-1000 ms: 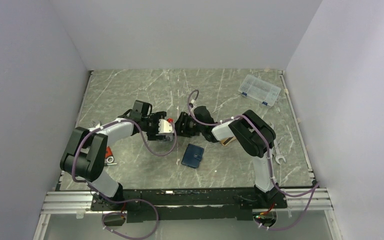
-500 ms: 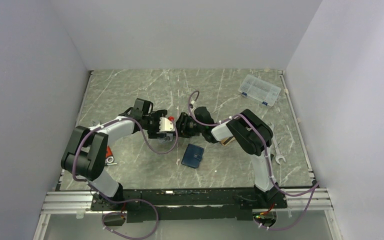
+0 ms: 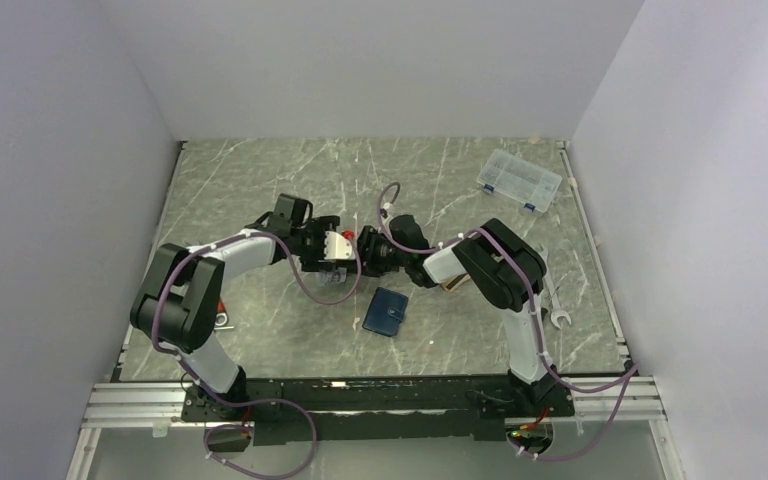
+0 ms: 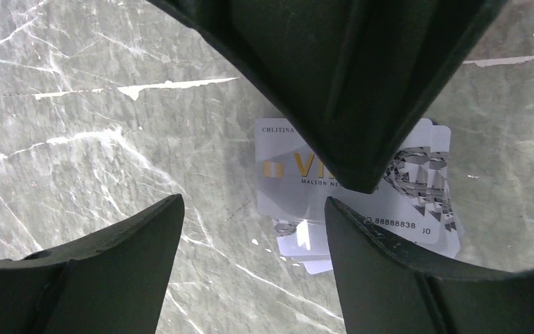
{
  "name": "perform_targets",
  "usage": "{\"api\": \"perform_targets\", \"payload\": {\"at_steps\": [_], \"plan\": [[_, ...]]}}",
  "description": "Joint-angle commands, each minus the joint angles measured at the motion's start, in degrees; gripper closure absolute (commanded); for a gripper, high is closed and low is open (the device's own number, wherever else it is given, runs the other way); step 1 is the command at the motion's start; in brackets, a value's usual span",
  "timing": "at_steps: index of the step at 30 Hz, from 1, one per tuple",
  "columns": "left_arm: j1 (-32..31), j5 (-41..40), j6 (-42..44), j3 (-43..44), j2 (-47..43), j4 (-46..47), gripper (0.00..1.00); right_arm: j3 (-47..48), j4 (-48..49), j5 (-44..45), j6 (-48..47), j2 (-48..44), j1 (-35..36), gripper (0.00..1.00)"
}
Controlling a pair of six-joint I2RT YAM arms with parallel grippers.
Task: Put the credit cards into the card holder
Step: Pick up the credit card from the storage box.
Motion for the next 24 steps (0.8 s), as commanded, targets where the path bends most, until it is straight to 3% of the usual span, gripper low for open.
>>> {"api": "perform_targets", "payload": {"at_steps": [1, 18, 24], "plan": [[-0.6, 0.6, -0.3, 1.4, 1.5, -0.2, 0.20, -2.9, -2.4, 1.8, 0.3, 1.8, -0.2, 0.53], [-3.1, 2.2, -0.4, 2.0, 1.1, -3.3, 0.20, -4.1, -0.9, 5.0, 0.8, 1.0, -1.1, 0.66], [2.3, 6.2, -6.8, 8.0, -0.8, -8.1, 0.20, -0.9, -6.4, 7.1, -2.1, 0.6, 0.0, 0.64]]}}
